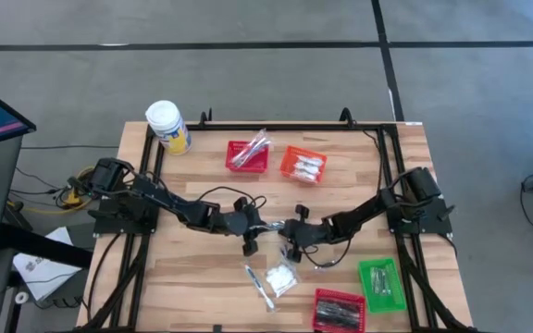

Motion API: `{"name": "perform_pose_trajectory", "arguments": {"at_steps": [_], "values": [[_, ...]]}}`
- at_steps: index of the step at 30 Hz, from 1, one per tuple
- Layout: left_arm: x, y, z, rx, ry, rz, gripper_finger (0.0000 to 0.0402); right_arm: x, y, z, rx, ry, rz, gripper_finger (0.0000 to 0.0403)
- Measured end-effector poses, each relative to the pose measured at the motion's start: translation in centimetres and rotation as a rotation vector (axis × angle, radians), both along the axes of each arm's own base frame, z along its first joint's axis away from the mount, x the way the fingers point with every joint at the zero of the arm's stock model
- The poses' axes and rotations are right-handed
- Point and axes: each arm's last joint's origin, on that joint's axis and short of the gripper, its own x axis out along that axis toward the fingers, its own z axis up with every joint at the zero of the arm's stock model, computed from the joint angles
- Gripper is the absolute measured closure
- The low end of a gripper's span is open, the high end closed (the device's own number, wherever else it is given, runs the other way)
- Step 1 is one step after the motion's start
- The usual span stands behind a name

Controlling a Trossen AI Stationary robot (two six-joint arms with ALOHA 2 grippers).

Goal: Pick & Place Travel size toiletries
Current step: Put the black comb into the bottom red bin

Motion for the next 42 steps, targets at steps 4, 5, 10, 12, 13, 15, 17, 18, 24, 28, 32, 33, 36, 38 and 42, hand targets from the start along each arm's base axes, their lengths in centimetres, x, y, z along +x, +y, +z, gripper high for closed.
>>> {"name": "perform_pose_trajectory", "arguments": {"at_steps": [4, 5, 10, 12, 13, 15, 17, 18, 24, 28, 32, 33, 36, 38, 42], "values": [[0.0, 0.0, 0.0, 0.002, 0.000, -0.001, 0.0308, -0.1, 0.3, 0.8, -0.047, -0.036, -0.025, 0.0403], [0.0, 0.0, 0.0, 0.002, 0.001, -0.001, 0.0308, -0.1, 0.3, 0.9, -0.053, -0.037, -0.031, 0.0403], [0.0, 0.0, 0.0, 0.002, 0.001, -0.001, 0.0308, -0.1, -0.4, 0.7, -0.049, -0.012, -0.064, 0.0403], [0.0, 0.0, 0.0, 0.002, 0.000, -0.001, 0.0308, -0.3, -0.8, 0.4, -0.046, 0.020, -0.087, 0.0403], [0.0, 0.0, 0.0, 0.003, 0.000, -0.001, 0.0309, -0.3, -1.0, 0.4, -0.047, 0.027, -0.095, 0.0403], [0.0, 0.0, 0.0, 0.003, 0.000, -0.001, 0.0309, -0.3, -1.0, 0.4, -0.050, 0.029, -0.098, 0.0403], [0.0, 0.0, 0.0, 0.003, 0.000, -0.001, 0.0308, -0.3, -0.8, 0.4, -0.058, 0.021, -0.100, 0.0403], [0.0, 0.0, 0.0, 0.003, 0.000, -0.001, 0.0308, -0.4, -0.6, 0.4, -0.064, 0.016, -0.101, 0.0403], [0.0, 0.0, 0.0, 0.009, 0.001, -0.005, 0.0308, -0.3, 0.0, 0.7, -0.062, -0.021, -0.076, 0.0403], [0.0, 0.0, 0.0, 0.009, 0.001, -0.005, 0.0309, -0.2, -0.1, 0.7, -0.063, -0.019, -0.078, 0.0403], [0.0, 0.0, 0.0, 0.009, 0.001, -0.005, 0.0309, -0.3, -0.3, 0.6, -0.063, -0.003, -0.087, 0.0403], [0.0, 0.0, 0.0, 0.009, 0.001, -0.005, 0.0309, -0.3, -0.3, 0.6, -0.063, -0.003, -0.085, 0.0403], [0.0, 0.0, 0.0, 0.009, 0.001, -0.005, 0.0309, -0.4, -0.2, 0.6, -0.063, 0.001, -0.084, 0.0403], [0.0, 0.0, 0.0, 0.009, 0.001, -0.005, 0.0309, -0.5, -0.3, 0.4, -0.060, 0.019, -0.091, 0.0403], [0.0, 0.0, 0.0, 0.009, 0.001, -0.005, 0.0309, -0.6, -0.4, 0.3, -0.056, 0.030, -0.099, 0.0403]]}}
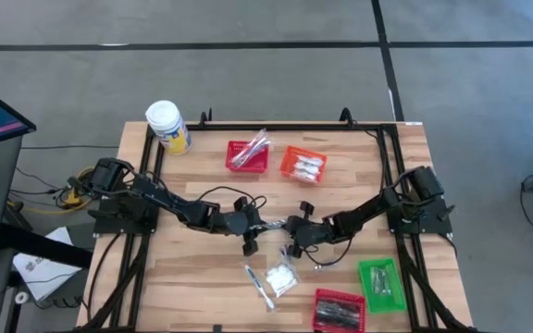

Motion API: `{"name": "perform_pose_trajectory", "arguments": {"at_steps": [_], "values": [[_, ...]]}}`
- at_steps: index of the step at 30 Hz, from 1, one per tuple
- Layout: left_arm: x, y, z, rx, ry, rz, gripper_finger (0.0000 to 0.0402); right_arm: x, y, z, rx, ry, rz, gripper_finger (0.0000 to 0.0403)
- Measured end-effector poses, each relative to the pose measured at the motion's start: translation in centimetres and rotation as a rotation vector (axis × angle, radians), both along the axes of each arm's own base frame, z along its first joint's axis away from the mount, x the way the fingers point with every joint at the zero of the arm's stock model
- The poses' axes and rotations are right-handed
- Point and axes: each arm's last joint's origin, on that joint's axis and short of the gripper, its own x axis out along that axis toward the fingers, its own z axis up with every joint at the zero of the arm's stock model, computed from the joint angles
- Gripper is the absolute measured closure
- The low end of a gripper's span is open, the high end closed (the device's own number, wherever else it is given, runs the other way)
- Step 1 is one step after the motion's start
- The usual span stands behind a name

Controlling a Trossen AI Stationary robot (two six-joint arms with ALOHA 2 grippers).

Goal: Pick & Place Travel size toiletries
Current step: Put the black comb into the bottom red bin

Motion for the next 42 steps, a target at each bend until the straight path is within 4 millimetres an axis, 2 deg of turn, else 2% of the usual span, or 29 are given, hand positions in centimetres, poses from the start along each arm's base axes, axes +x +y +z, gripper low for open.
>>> {"name": "perform_pose_trajectory", "arguments": {"at_steps": [14, 21, 25, 28, 35, 42], "values": [[0.0, 0.1, 0.0, 0.008, -0.001, 0.023, 0.0309, 0.8, 0.0, -0.7, 0.032, 0.015, 0.030, 0.0403], [-0.5, 1.3, -0.8, -0.050, 0.019, 0.102, 0.0304, 0.8, 0.0, -0.8, 0.034, 0.028, 0.039, 0.0403], [-1.3, 2.8, -2.1, -0.172, 0.066, 0.140, 0.0271, 0.7, 0.2, -0.9, 0.025, 0.035, 0.058, 0.0403], [-1.8, 3.4, -2.7, -0.182, 0.088, 0.163, 0.0235, 0.6, 0.5, -0.9, 0.015, 0.041, 0.081, 0.0403], [-1.7, 3.4, -2.6, -0.216, 0.079, 0.134, 0.0155, 0.7, 0.6, -0.8, 0.008, 0.053, 0.092, 0.0403], [-1.8, 3.3, -2.8, -0.235, 0.093, 0.115, 0.0121, 1.3, 1.2, -1.3, -0.052, 0.090, 0.082, 0.0403]]}}
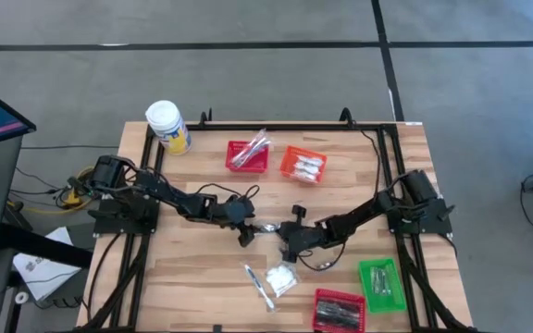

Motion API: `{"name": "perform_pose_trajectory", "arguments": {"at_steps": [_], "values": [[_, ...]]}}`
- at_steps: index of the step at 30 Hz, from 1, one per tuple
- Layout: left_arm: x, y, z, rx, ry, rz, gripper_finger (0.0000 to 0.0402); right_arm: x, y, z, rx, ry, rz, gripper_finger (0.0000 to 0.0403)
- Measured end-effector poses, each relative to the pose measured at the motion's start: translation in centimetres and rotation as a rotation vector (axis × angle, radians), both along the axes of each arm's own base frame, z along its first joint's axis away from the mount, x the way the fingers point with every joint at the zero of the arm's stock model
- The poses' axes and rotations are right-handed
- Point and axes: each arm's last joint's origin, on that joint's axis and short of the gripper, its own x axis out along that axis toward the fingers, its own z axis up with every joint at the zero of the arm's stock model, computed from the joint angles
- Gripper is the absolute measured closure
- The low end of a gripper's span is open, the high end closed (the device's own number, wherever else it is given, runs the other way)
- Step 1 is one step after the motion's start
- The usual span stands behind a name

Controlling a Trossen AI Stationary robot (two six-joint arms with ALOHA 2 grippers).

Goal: Pick & Place Travel size toiletries
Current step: Put the black comb into the bottom red bin

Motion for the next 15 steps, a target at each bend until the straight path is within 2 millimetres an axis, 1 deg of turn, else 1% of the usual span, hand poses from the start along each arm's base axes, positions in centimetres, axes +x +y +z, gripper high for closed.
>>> {"name": "perform_pose_trajectory", "arguments": {"at_steps": [6, 10, 15], "values": [[-0.4, 0.3, -0.5, -0.046, 0.023, -0.029, 0.0120, 2.2, 1.1, -0.6, -0.080, 0.050, -0.009, 0.0403], [-1.1, 0.8, -1.1, -0.063, 0.034, -0.016, 0.0121, 2.2, 1.1, -0.6, -0.092, 0.055, -0.015, 0.0403], [-1.5, 1.4, -1.5, -0.077, 0.047, -0.004, 0.0121, 2.1, 1.5, -0.7, -0.120, 0.052, -0.008, 0.0403]]}}
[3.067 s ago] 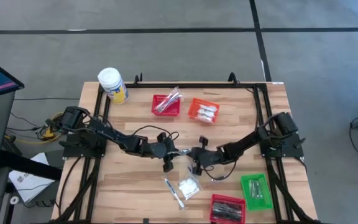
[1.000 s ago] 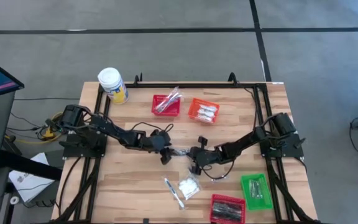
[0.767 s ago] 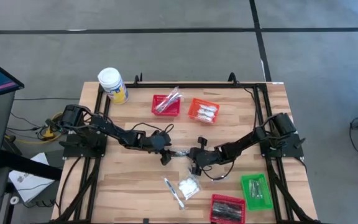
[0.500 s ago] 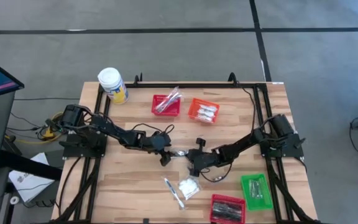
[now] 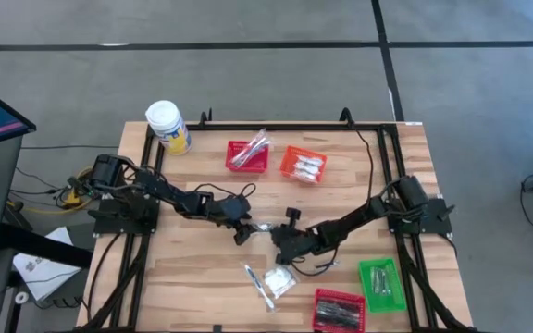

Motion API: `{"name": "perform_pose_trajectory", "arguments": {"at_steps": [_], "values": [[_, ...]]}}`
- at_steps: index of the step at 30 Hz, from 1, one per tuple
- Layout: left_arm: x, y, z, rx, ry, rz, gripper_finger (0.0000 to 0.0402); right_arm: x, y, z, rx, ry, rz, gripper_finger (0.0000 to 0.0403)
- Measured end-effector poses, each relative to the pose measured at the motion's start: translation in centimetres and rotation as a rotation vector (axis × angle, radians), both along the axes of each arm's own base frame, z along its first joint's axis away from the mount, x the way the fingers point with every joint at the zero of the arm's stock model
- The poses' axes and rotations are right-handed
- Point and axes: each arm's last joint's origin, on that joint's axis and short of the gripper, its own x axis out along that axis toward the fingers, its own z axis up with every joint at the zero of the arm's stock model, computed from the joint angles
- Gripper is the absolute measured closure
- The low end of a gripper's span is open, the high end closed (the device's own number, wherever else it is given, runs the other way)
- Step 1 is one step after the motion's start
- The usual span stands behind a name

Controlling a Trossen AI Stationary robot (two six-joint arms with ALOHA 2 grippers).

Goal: Pick & Place Travel size toiletries
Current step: Put the black comb into the bottom red bin

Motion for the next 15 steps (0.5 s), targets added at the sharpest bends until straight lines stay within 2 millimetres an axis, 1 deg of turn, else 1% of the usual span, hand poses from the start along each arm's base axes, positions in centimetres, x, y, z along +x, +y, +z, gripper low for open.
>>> {"name": "perform_pose_trajectory", "arguments": {"at_steps": [4, 11, 15], "values": [[0.1, -0.1, 0.1, 0.007, -0.019, -0.007, 0.0121, -0.1, 0.3, 0.0, -0.022, -0.010, -0.005, 0.0403], [0.1, -0.1, 0.1, 0.017, -0.023, -0.018, 0.0121, -1.1, 1.3, 1.3, -0.129, -0.020, 0.014, 0.0403], [0.1, -0.1, 0.0, 0.020, -0.025, -0.019, 0.0121, -1.0, 1.5, 1.4, -0.127, -0.038, 0.016, 0.0403]]}}
